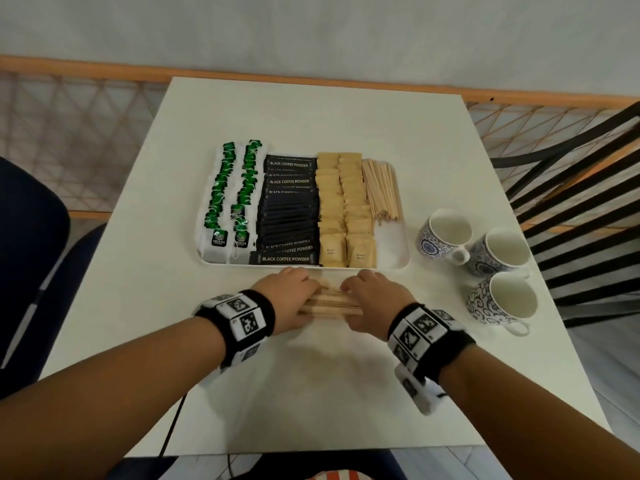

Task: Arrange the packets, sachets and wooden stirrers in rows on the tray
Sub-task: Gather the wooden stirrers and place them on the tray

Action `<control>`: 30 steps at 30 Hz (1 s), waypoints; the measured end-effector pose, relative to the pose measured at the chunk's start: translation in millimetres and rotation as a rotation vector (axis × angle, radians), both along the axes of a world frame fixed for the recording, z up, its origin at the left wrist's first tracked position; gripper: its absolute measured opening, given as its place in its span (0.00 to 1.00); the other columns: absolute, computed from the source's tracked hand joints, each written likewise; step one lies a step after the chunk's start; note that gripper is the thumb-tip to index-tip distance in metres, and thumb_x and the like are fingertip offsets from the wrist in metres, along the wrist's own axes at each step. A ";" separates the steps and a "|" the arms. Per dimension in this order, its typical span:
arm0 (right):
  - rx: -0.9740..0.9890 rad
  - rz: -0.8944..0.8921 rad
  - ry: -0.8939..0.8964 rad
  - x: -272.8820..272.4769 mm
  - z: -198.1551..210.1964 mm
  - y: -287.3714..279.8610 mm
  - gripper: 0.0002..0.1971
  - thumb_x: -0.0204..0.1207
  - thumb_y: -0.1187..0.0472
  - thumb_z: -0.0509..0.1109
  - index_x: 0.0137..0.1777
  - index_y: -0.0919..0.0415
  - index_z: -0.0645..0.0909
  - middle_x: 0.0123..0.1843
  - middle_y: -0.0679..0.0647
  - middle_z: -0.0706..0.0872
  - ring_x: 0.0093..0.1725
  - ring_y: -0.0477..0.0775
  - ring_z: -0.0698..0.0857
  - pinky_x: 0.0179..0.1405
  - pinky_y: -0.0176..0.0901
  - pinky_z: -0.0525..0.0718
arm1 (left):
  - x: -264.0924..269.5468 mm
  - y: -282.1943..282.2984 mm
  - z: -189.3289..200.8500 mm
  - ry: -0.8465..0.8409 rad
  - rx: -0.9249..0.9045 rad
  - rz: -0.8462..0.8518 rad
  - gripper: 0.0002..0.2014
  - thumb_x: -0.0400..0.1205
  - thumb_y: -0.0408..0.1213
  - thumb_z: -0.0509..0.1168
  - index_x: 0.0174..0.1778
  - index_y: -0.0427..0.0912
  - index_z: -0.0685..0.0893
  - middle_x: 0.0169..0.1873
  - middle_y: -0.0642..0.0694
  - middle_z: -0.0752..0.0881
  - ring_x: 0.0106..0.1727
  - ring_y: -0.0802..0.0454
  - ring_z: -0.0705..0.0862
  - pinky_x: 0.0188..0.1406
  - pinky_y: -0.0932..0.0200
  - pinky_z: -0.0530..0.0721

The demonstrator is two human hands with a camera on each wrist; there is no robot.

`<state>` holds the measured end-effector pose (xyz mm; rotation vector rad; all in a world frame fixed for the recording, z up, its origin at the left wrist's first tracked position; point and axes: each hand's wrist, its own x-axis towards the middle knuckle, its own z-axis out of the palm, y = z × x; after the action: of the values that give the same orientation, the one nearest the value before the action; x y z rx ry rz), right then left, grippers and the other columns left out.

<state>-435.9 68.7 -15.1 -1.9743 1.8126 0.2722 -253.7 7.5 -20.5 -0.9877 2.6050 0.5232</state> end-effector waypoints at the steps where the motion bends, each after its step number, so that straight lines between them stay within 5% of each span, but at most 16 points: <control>1: -0.009 0.008 0.011 2.5 0.1 -2.4 0.24 0.72 0.50 0.70 0.68 0.51 0.72 0.63 0.51 0.74 0.64 0.55 0.75 0.57 0.49 0.80 | -2.4 -1.1 1.0 -0.014 0.002 0.016 0.22 0.78 0.50 0.65 0.67 0.47 0.73 0.60 0.47 0.74 0.62 0.47 0.73 0.59 0.51 0.78; 10: 0.031 0.063 0.134 17.5 0.1 -14.5 0.23 0.71 0.51 0.70 0.63 0.59 0.71 0.60 0.54 0.77 0.58 0.57 0.79 0.47 0.46 0.75 | -16.1 0.4 1.2 -0.030 -0.056 0.084 0.32 0.74 0.50 0.73 0.68 0.45 0.66 0.63 0.45 0.70 0.63 0.45 0.74 0.56 0.51 0.79; 20: -0.056 0.047 0.085 25.0 -2.1 -16.0 0.25 0.71 0.55 0.69 0.67 0.58 0.68 0.61 0.54 0.79 0.58 0.58 0.80 0.53 0.48 0.81 | -26.0 -1.8 9.2 -0.128 -0.043 0.068 0.24 0.78 0.45 0.68 0.68 0.43 0.71 0.64 0.43 0.77 0.63 0.44 0.77 0.58 0.51 0.78; 25: -0.095 0.099 0.056 21.9 -1.6 -17.9 0.15 0.73 0.58 0.66 0.59 0.58 0.74 0.57 0.55 0.83 0.56 0.58 0.82 0.50 0.48 0.80 | -35.8 -2.4 9.3 -0.154 -0.036 0.072 0.20 0.81 0.39 0.64 0.68 0.41 0.71 0.66 0.42 0.78 0.66 0.43 0.77 0.60 0.49 0.78; 30: -0.068 0.113 0.069 21.7 -3.9 -21.8 0.17 0.72 0.56 0.67 0.60 0.58 0.74 0.58 0.55 0.83 0.56 0.58 0.83 0.46 0.46 0.77 | -33.6 -6.5 7.3 -0.167 -0.060 0.032 0.21 0.80 0.49 0.63 0.65 0.41 0.76 0.62 0.41 0.78 0.64 0.43 0.77 0.60 0.50 0.78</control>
<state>-414.1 46.9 -19.1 -2.1432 1.7767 0.3220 -287.3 1.0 -13.2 -1.0468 2.4728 0.3557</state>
